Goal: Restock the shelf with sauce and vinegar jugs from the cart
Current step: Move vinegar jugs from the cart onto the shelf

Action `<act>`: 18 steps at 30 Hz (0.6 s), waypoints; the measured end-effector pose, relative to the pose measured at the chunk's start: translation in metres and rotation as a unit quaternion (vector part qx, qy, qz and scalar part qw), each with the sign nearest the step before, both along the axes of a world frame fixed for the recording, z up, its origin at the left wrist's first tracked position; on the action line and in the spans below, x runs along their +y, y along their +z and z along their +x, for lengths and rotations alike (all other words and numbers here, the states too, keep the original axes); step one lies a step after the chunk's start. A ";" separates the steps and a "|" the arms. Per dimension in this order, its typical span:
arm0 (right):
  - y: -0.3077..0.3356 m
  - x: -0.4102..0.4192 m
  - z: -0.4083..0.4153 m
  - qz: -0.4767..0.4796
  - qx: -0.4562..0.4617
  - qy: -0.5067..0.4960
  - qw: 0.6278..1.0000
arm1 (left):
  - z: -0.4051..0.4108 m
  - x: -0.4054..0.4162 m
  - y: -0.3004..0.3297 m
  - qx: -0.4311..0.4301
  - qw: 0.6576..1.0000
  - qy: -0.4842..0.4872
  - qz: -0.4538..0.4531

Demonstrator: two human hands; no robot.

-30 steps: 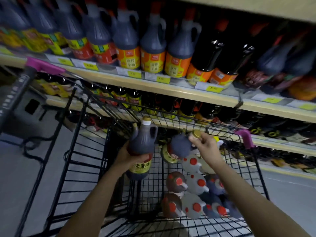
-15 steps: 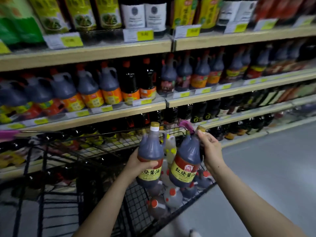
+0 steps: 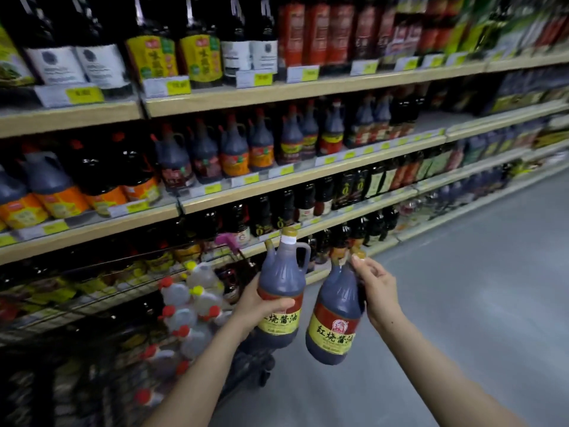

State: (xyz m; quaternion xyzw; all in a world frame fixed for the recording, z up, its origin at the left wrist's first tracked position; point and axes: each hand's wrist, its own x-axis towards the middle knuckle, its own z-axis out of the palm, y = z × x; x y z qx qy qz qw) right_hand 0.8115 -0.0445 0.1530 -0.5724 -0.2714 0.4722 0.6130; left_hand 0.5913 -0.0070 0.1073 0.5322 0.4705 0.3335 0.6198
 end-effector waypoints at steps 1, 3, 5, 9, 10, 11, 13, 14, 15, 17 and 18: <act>0.000 -0.004 0.019 -0.002 -0.006 -0.002 1.000 | 0.019 -0.001 0.000 0.001 1.000 -0.005 0.000; -0.001 -0.011 0.057 -0.008 -0.017 -0.010 1.000 | 0.057 -0.003 0.000 0.003 1.000 -0.020 0.001; -0.004 -0.015 0.090 -0.015 -0.027 -0.020 0.999 | 0.088 -0.002 -0.001 0.011 0.999 -0.034 0.003; -0.011 -0.013 0.140 -0.017 -0.056 -0.049 0.997 | 0.134 0.013 -0.009 0.048 0.998 -0.046 -0.004; -0.012 -0.010 0.152 -0.019 -0.058 -0.055 0.997 | 0.146 0.019 -0.011 0.056 0.997 -0.052 -0.007; -0.013 -0.005 0.163 -0.021 -0.057 -0.060 0.996 | 0.156 0.026 -0.013 0.058 0.997 -0.058 -0.010; -0.016 0.008 0.184 -0.023 -0.056 -0.068 0.996 | 0.176 0.042 -0.016 0.061 0.996 -0.066 -0.018; -0.018 0.016 0.194 -0.021 -0.054 -0.071 0.996 | 0.187 0.051 -0.019 0.061 0.995 -0.070 -0.019; -0.021 0.025 0.205 -0.021 -0.051 -0.074 0.996 | 0.197 0.061 -0.021 0.060 0.995 -0.078 -0.018; -0.026 0.048 0.225 -0.021 -0.042 -0.084 0.995 | 0.218 0.085 -0.025 0.062 0.994 -0.086 -0.021; -0.027 0.061 0.236 -0.023 -0.041 -0.087 0.995 | 0.228 0.099 -0.027 0.061 0.994 -0.089 -0.023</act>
